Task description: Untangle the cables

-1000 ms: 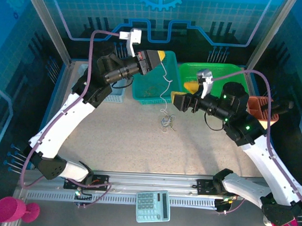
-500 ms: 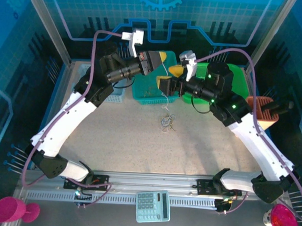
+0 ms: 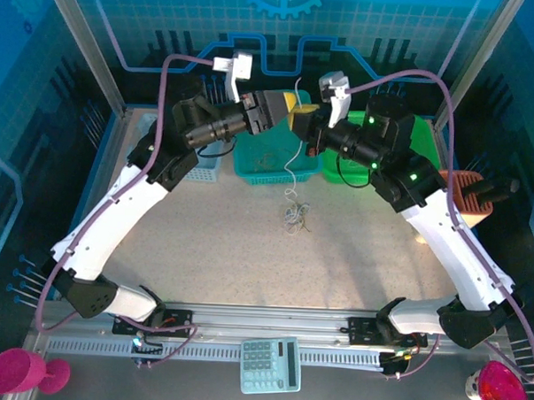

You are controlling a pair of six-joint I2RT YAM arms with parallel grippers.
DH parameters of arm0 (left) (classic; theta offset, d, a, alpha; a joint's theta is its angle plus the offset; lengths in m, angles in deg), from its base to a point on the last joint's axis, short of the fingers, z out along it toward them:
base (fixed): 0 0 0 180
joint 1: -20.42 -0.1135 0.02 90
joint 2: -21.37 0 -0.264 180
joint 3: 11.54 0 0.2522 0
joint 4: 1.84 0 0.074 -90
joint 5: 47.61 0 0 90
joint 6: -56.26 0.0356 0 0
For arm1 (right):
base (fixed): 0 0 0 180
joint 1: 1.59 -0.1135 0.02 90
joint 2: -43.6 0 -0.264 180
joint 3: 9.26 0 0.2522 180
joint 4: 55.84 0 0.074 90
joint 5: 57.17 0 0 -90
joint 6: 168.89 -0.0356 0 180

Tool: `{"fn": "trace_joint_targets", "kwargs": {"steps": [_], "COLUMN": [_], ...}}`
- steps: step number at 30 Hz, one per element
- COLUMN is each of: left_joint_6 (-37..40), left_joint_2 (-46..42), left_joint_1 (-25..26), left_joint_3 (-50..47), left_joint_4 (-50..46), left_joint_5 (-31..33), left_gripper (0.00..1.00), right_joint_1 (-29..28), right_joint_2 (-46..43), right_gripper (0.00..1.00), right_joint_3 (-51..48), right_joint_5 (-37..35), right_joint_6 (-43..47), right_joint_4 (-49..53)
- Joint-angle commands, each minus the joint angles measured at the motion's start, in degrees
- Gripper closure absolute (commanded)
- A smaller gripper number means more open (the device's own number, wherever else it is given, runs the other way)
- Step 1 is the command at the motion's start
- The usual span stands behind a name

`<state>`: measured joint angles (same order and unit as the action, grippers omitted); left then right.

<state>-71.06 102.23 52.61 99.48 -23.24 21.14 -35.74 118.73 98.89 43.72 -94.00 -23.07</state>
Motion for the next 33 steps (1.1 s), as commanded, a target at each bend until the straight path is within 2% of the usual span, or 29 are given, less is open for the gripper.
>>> {"fn": "trace_joint_targets", "kwargs": {"steps": [1,4,8,13,21,27,33], "left_joint_6": [0.1,-0.4,-0.3,1.7,10.7,18.3,26.0], "left_joint_2": [-4.3,-7.3,-10.5,-13.1,-12.4,-7.4,-0.5], "left_joint_1": [-1.7,-3.4,-5.2,-6.6,-6.5,-4.5,0.1], "left_joint_3": [-2.6,-6.7,-13.3,-24.1,-39.9,-41.2,-39.2], "left_joint_4": [1.7,3.3,4.6,7.8,16.3,14.4,11.2], "left_joint_5": [1.3,2.7,3.5,2.6,-1.0,-4.1,-1.1], "left_gripper": [0.32,0.11,0.02,0.01,0.04,0.08,0.08], "right_joint_1": [1.5,2.5,3.2,3.3,3.4,3.4,3.4], "right_joint_2": [-0.7,-0.7,-0.5,-0.1,-0.5,-0.2,0.0], "right_gripper": [1.00,1.00,1.00,1.00,1.00,1.00,1.00], "right_joint_3": [3.8,6.0,9.3,14.8,18.4,18.6,18.2], "right_joint_5": [-1.9,-2.1,-1.6,-1.2,-1.6,-1.0,-1.1], "right_joint_6": [0.3,0.3,0.4,0.7,0.8,-0.1,-0.4], "right_joint_4": [0.4,0.9,0.9,1.0,-1.1,-2.2,-2.6]}}
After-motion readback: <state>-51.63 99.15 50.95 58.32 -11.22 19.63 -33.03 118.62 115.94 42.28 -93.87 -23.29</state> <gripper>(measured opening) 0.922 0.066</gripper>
